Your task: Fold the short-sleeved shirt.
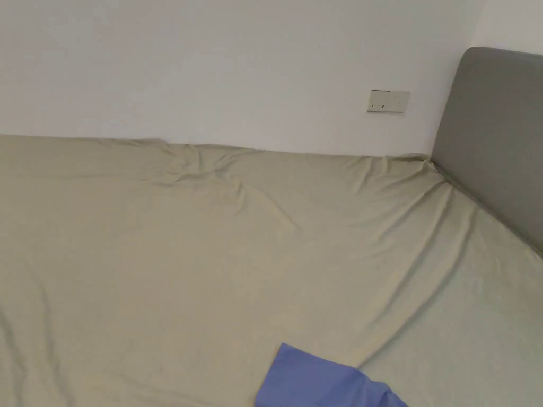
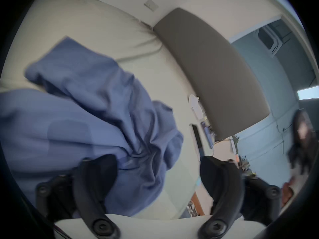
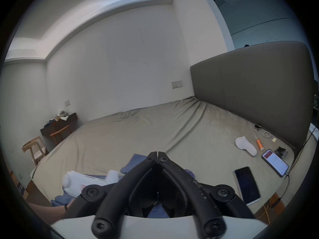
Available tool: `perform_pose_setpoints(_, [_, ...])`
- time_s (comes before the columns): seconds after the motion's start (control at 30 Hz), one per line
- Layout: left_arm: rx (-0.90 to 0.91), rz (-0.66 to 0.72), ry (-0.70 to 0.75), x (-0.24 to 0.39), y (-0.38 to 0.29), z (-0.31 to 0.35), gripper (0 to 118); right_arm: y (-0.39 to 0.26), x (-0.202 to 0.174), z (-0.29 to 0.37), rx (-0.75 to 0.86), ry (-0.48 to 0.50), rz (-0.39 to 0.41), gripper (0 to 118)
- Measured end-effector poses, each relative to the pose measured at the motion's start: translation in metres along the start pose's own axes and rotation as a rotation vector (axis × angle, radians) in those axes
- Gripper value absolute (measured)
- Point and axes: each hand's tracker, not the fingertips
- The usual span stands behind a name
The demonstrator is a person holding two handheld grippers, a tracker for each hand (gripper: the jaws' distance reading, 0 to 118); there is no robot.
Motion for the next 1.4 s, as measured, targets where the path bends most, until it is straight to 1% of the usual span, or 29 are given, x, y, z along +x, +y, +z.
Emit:
perform_pose_setpoints(0.03, [0.090, -0.038, 0.005, 0.002, 0.001, 0.025, 108, 0.001, -0.005, -0.004, 0.009, 0.029, -0.001, 2])
perform_pose_setpoints(0.1, [0.286, -0.121, 0.051, 0.007, 0.001, 0.079, 103, 0.002, -0.016, -0.012, 0.018, 0.085, -0.004, 2])
perform_pose_setpoints(0.17, [0.402, -0.180, 0.172, 0.008, 0.001, 0.130, 67, 0.002, -0.027, -0.021, 0.021, 0.139, -0.003, 2])
perform_pose_setpoints(0.2, [0.460, -0.206, 0.261, 0.007, -0.005, 0.155, 38, 0.002, -0.033, -0.027, 0.015, 0.163, -0.002, 2])
perform_pose_setpoints(0.23, [0.501, -0.216, 0.357, 0.005, -0.008, 0.171, 5, 0.002, -0.038, -0.032, 0.011, 0.185, 0.002, 2])
perform_pose_setpoints(0.27, [0.536, -0.209, 0.485, 0.000, -0.011, 0.188, 1, 0.001, -0.045, -0.039, 0.004, 0.208, 0.008, 2])
perform_pose_setpoints(0.3, [0.564, -0.202, 0.616, -0.009, -0.016, 0.205, 1, 0.000, -0.051, -0.045, -0.003, 0.224, 0.015, 2])
perform_pose_setpoints(0.4, [0.519, -0.166, 0.761, -0.038, -0.033, 0.235, 1, -0.003, -0.070, -0.059, -0.023, 0.283, 0.028, 2])
perform_pose_setpoints(0.47, [0.499, -0.079, 0.825, -0.071, -0.037, 0.254, 1, -0.005, -0.079, -0.066, -0.039, 0.325, 0.023, 2])
perform_pose_setpoints(0.53, [0.497, 0.052, 0.830, -0.099, -0.033, 0.270, 1, -0.007, -0.088, -0.071, -0.054, 0.334, 0.029, 2])
perform_pose_setpoints(0.67, [0.583, 0.185, 0.776, -0.148, -0.011, 0.289, 3, -0.006, -0.096, -0.072, -0.084, 0.305, 0.086, 2])
perform_pose_setpoints(0.7, [0.582, 0.203, 0.786, -0.161, -0.002, 0.289, 12, -0.006, -0.094, -0.071, -0.094, 0.292, 0.098, 2])
perform_pose_setpoints(0.77, [0.551, 0.198, 0.785, -0.184, 0.015, 0.282, 73, -0.006, -0.088, -0.070, -0.104, 0.255, 0.109, 2])
perform_pose_setpoints(0.8, [0.514, 0.201, 0.778, -0.197, 0.023, 0.277, 94, -0.006, -0.084, -0.070, -0.108, 0.230, 0.109, 2])
perform_pose_setpoints(0.83, [0.486, 0.201, 0.773, -0.206, 0.028, 0.272, 106, -0.005, -0.081, -0.069, -0.110, 0.210, 0.106, 2])
perform_pose_setpoints(0.87, [0.470, 0.213, 0.782, -0.211, 0.031, 0.266, 102, -0.004, -0.077, -0.070, -0.113, 0.189, 0.101, 2])
perform_pose_setpoints(0.93, [0.400, 0.240, 0.815, -0.221, 0.035, 0.253, 80, -0.003, -0.069, -0.071, -0.119, 0.146, 0.097, 2])
perform_pose_setpoints(0.97, [0.355, 0.255, 0.820, -0.225, 0.034, 0.246, 74, -0.003, -0.066, -0.072, -0.122, 0.129, 0.094, 2])
perform_pose_setpoints(1.03, [0.286, 0.277, 0.816, -0.232, 0.025, 0.232, 71, -0.003, -0.060, -0.077, -0.131, 0.110, 0.086, 2])
perform_pose_setpoints(1.07, [0.359, 0.182, 0.869, -0.221, 0.019, 0.230, 68, -0.003, -0.057, -0.080, -0.141, 0.106, 0.077, 2])
perform_pose_setpoints(1.1, [0.366, 0.138, 0.895, -0.212, 0.016, 0.229, 58, -0.004, -0.055, -0.084, -0.152, 0.104, 0.070, 2])
perform_pose_setpoints(1.13, [0.320, 0.157, 0.885, -0.210, 0.014, 0.226, 32, -0.005, -0.054, -0.087, -0.160, 0.102, 0.069, 2])
perform_pose_setpoints(1.17, [0.299, 0.174, 0.885, -0.208, 0.011, 0.225, 17, -0.004, -0.054, -0.092, -0.177, 0.101, 0.072, 2])
perform_pose_setpoints(1.2, [0.312, 0.178, 0.873, -0.207, 0.007, 0.226, 13, -0.006, -0.053, -0.098, -0.191, 0.101, 0.083, 2])
perform_pose_setpoints(1.23, [0.322, 0.192, 0.836, -0.207, 0.005, 0.227, 11, -0.007, -0.052, -0.106, -0.205, 0.099, 0.103, 2])
perform_pose_setpoints(1.3, [0.330, 0.209, 0.844, -0.210, 0.004, 0.227, 10, -0.009, -0.045, -0.122, -0.242, 0.103, 0.113, 5])
perform_pose_setpoints(1.33, [0.335, 0.215, 0.844, -0.210, 0.005, 0.227, 10, -0.009, -0.042, -0.132, -0.258, 0.106, 0.117, 14])
perform_pose_setpoints(1.37, [0.340, 0.215, 0.857, -0.211, 0.006, 0.227, 9, -0.010, -0.038, -0.143, -0.280, 0.109, 0.122, 27])
perform_pose_setpoints(1.4, [0.335, 0.218, 0.863, -0.211, 0.008, 0.225, 9, -0.010, -0.034, -0.156, -0.330, 0.113, 0.129, 46])
